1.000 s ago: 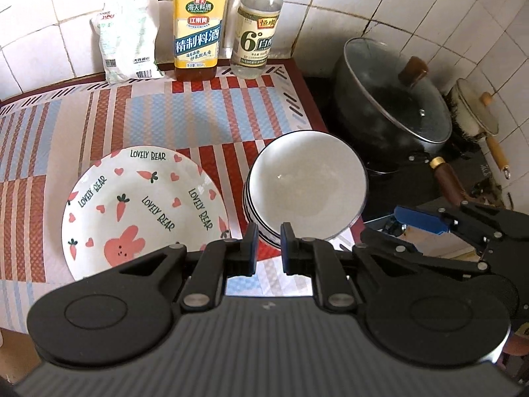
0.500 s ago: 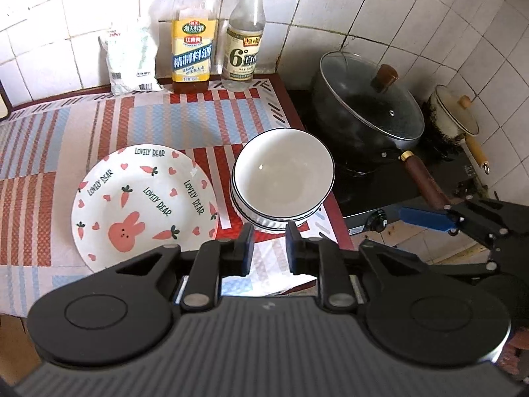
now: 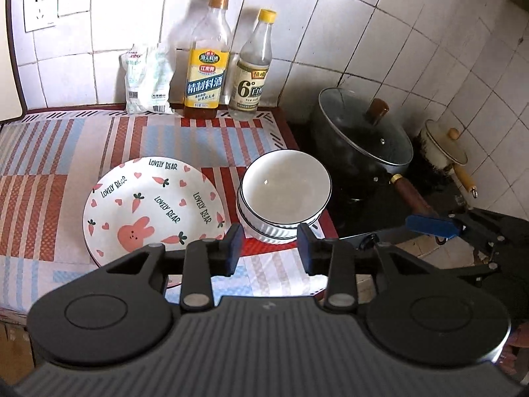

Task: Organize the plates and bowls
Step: 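Close both grippers on the rim of the three-bowl stack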

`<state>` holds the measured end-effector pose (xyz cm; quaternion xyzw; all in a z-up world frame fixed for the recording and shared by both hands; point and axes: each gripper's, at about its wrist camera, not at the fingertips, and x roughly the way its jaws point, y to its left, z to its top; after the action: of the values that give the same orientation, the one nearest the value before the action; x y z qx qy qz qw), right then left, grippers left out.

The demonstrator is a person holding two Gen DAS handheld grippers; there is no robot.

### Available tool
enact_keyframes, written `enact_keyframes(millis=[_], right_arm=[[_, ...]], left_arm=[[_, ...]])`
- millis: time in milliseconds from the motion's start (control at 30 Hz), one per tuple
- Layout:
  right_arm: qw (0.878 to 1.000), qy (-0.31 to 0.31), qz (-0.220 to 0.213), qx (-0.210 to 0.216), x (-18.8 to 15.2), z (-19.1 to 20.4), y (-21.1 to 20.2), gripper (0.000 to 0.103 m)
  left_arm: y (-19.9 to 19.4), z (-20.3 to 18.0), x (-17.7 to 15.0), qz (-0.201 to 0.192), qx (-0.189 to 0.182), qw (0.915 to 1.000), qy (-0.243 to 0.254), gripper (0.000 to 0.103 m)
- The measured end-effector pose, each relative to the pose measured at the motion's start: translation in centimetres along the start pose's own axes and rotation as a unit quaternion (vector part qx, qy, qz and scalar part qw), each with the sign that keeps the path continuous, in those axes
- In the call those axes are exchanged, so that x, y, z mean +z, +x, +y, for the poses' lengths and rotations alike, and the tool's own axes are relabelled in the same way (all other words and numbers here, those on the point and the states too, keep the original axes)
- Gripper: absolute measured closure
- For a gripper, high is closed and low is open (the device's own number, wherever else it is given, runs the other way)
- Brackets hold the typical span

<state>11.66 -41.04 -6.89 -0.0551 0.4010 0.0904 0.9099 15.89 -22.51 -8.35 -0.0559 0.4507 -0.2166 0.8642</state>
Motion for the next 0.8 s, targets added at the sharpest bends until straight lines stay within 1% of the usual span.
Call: enact_keyframes(millis=[67, 100, 133, 267, 367, 400, 467, 500, 533, 600, 700, 767, 800], right_arm=[[1.0, 0.005, -0.009, -0.005, -0.2, 0.2, 0.1, 0.026], [1.0, 0.005, -0.014, -0.006, -0.3, 0.3, 0.3, 0.016], [1.0, 0.005, -0.022, -0.004, -0.5, 0.3, 0.5, 0.01], [0.999, 0.008, -0.046, -0.006, -1.7, 0.6, 1.8, 0.01], [0.998, 0.01, -0.062, -0.014, -3.0, 0.8, 3.2, 0.01], [0.998, 0.01, -0.065, -0.014, -3.4, 0.9, 3.8, 0.01], [0.997, 0.006, -0.071, -0.014, -4.3, 1.1, 5.0, 0.009], [0.997, -0.002, -0.075, -0.012, -4.8, 1.3, 5.7, 0.008], [0.997, -0.011, -0.078, -0.01, -5.4, 1.5, 6.5, 0.006], [0.996, -0.024, -0.088, -0.016, -6.6, 1.7, 8.4, 0.005], [0.996, -0.026, -0.08, -0.034, -7.8, 2.1, 11.0, 0.005], [0.995, -0.024, -0.091, -0.037, -8.4, 2.2, 12.0, 0.005], [0.995, -0.013, -0.096, -0.036, -8.7, 2.1, 12.5, 0.005]], left_arm=[[-0.1, 0.1, -0.4, -0.017, 0.003, 0.9998, -0.001, 0.067], [-0.1, 0.2, -0.6, -0.025, 0.006, 0.9997, 0.0, 0.066], [0.0, 0.3, -0.8, -0.03, 0.009, 0.9995, 0.001, 0.064], [1.4, 0.7, -1.5, -0.04, 0.004, 0.9991, 0.008, 0.062], [3.0, 0.9, -1.9, -0.037, 0.006, 0.9991, 0.021, 0.061], [3.6, 1.0, -2.1, -0.037, 0.004, 0.999, 0.023, 0.059], [4.6, 1.2, -2.5, -0.042, -0.004, 0.9988, 0.023, 0.052], [5.3, 1.3, -2.7, -0.042, -0.004, 0.9989, 0.022, 0.052], [6.0, 1.3, -2.8, -0.042, -0.005, 0.9989, 0.02, 0.051], [7.3, 1.3, -3.0, -0.039, -0.006, 0.9992, 0.01, 0.049], [8.6, 1.2, -3.2, -0.035, -0.016, 0.9992, -0.005, 0.045], [9.4, 1.2, -3.2, -0.03, -0.024, 0.9991, -0.018, 0.039], [9.8, 1.3, -3.2, -0.024, -0.027, 0.999, -0.025, 0.039]])
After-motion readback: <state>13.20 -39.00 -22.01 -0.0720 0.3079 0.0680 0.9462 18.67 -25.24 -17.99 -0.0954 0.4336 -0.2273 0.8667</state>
